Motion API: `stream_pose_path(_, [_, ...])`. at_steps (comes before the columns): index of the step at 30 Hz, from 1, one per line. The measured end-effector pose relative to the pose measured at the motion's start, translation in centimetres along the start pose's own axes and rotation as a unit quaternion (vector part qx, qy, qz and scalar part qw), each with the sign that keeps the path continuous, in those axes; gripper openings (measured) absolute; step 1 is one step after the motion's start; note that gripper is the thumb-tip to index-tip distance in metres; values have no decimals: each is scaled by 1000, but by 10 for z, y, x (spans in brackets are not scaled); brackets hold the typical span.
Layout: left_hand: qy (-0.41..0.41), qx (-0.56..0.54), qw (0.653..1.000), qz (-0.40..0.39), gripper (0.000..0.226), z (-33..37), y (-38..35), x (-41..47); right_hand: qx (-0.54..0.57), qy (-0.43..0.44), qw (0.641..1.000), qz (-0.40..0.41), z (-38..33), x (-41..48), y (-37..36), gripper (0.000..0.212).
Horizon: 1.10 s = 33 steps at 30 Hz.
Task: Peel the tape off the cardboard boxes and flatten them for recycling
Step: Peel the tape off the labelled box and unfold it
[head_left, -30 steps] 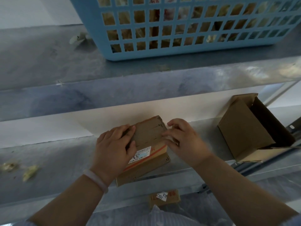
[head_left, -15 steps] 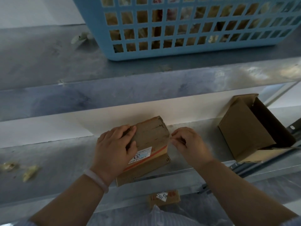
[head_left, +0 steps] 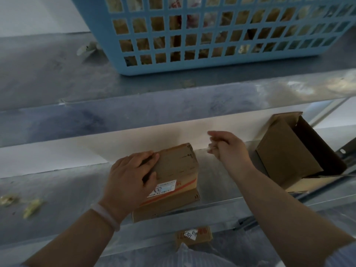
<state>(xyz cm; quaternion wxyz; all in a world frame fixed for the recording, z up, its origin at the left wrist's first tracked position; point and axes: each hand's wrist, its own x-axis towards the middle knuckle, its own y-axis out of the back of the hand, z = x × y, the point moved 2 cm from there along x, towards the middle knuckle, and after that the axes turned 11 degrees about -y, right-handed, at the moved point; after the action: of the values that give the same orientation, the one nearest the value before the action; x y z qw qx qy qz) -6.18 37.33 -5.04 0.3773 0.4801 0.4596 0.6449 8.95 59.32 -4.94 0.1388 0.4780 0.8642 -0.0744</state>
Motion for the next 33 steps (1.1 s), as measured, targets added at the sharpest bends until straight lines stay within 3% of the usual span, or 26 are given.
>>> stream_pose_path(3, [-26, -12, 1000, 11, 49, -6, 0, -1, -217, 89, 972, -10, -2, -10, -13, 42])
stream_pose_path(7, [-48, -38, 997, 37, 46, -11, -1, -1, -334, 177, 922, -91, 7, -21, -22, 31])
stream_pose_path(10, [-41, -42, 998, 35, 43, -14, -3, 0, -408, 164, 896, -61, 15, -20, -15, 21])
stream_pose_path(15, [-37, -36, 998, 26, 50, -18, -7, 2, -312, 106, 944, -30, 17, -17, -12, 11])
stream_pose_path(22, [-34, -49, 997, 43, 51, -20, -8, 3, -151, -16, 988, -10, 35, -12, -17, 17])
stream_pose_path(26, [-37, -51, 997, 55, 52, -18, -9, 3, -65, -73, 995, 12, 47, -10, -18, 19])
stream_pose_path(30, [-46, -49, 996, 60, 50, -16, -9, 2, 62, -166, 984, -29, 51, -8, -27, 24])
stream_pose_path(33, [-48, -44, 996, 58, 49, -16, -9, 2, 27, -187, 981, -48, 47, -3, -30, 30])
